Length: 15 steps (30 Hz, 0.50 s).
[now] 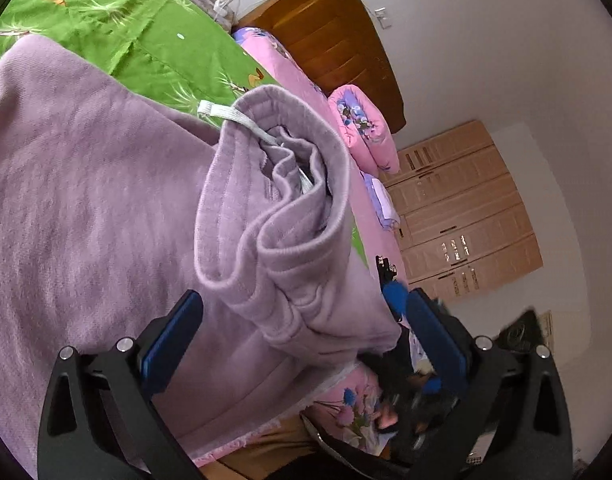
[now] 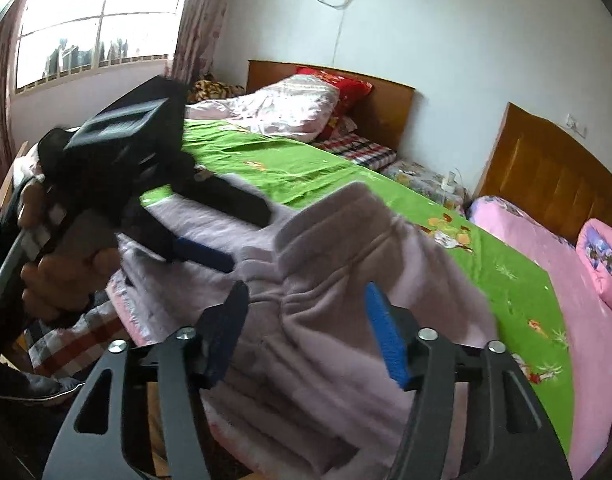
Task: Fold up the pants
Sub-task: 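Grasp the waistband with the left gripper while the right gripper holds the folded leg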
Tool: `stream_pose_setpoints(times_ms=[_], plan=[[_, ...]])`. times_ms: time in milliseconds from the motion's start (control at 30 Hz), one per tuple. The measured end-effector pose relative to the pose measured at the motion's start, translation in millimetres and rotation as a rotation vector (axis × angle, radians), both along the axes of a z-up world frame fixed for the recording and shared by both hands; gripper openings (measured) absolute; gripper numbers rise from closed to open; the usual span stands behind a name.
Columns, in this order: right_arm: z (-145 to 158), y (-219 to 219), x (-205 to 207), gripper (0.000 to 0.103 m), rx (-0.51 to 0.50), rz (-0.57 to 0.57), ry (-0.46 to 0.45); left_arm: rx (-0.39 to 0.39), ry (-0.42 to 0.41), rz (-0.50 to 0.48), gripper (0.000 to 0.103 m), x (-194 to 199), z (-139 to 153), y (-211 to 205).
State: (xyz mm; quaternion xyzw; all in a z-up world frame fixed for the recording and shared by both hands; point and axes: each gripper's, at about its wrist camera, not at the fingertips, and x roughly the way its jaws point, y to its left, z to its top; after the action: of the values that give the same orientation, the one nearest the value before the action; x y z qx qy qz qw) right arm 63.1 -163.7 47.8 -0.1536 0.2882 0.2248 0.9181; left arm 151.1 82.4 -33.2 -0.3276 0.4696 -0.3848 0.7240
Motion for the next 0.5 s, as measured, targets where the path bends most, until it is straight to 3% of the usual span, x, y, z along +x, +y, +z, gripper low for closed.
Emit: stream_pose_setpoints(times_ms=[200,300,367,400,500], plan=[[-31.9,2.1,28.2,0.055,-0.089,0.030,0.188,-0.012,-0.021,0.000,0.101,-4.3,-3.4,2.0],[-39.9,3.5,26.5,0.055,-0.108,0.033,0.188,-0.004,-0.031,-0.003,0.101,-6.0,-4.4,0.3],[-39.5,1.8,26.7,0.043,-0.101,0.027,0.185,-0.004,-0.036,-0.007,0.101,-6.4,-5.4,-0.8],[-38.6,0.7,25.0,0.028,-0.092,0.033,0.179,-0.006,-0.038,-0.009,0.101,-6.4,-6.5,-1.4],[-34.9,-8.5,18.5,0.014,-0.021,0.018,0.159,-0.012,-0.038,-0.012,0.101,-3.5,-8.8,-3.3]])
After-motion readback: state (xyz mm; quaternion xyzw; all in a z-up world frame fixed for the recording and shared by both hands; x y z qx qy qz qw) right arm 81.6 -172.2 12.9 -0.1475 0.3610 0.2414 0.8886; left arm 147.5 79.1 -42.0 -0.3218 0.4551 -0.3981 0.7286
